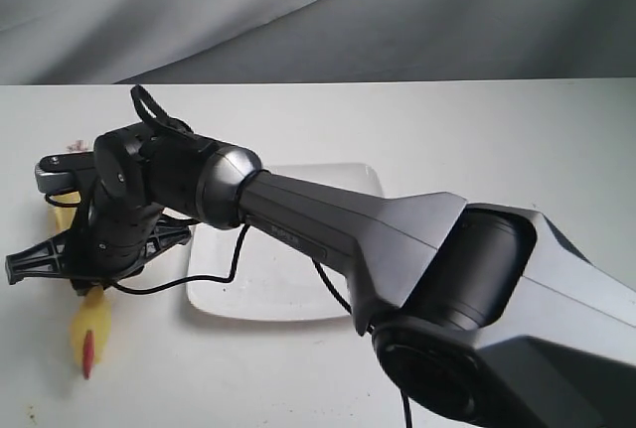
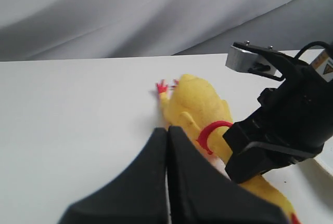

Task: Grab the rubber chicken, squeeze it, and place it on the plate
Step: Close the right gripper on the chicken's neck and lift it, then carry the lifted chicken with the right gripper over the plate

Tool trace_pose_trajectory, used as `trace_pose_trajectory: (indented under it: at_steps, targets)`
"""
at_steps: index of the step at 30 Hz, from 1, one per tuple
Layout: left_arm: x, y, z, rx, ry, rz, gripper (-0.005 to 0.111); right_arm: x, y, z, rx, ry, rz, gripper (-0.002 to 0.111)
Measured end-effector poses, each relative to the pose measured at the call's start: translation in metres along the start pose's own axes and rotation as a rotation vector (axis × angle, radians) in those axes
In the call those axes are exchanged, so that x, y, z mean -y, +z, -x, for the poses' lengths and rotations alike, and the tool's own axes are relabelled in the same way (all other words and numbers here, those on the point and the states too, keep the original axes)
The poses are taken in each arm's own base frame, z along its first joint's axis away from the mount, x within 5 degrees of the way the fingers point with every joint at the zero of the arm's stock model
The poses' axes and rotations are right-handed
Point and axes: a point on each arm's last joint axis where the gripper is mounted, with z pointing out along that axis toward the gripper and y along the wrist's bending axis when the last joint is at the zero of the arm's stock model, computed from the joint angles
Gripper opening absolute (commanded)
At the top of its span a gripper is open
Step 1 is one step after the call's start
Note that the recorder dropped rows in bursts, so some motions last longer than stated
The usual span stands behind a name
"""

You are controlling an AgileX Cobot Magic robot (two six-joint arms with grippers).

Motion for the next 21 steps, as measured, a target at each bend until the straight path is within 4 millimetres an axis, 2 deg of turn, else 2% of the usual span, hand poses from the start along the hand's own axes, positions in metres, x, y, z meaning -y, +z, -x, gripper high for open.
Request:
trace_pose_trajectory:
  at_steps: [6,9,12,15,16,21]
  targets:
    - [0.000,0.000,0.000,0.000,0.000,0.000,0.001,0.000,-0.018,0.005,0.016,-0.101,-0.063,0.000]
    - [0.000,0.000,0.000,0.000,0.000,0.000,0.001,-0.004,-0.042,0.012,0.038,-0.154,-0.101,0.000]
    - [0.000,0.000,0.000,0.000,0.000,0.000,0.001,-0.010,-0.080,0.020,0.073,-0.227,-0.161,0.000]
    - [0.000,0.000,0.000,0.000,0.000,0.000,0.001,-0.016,-0.128,0.025,0.090,-0.298,-0.226,0.000]
    - [0.000,0.000,0.000,0.000,0.000,0.000,0.001,-0.019,-0.150,0.026,0.102,-0.331,-0.253,0.000]
    - [0.000,0.000,0.000,0.000,0.000,0.000,0.001,-0.029,-0.235,0.026,0.185,-0.480,-0.328,0.000]
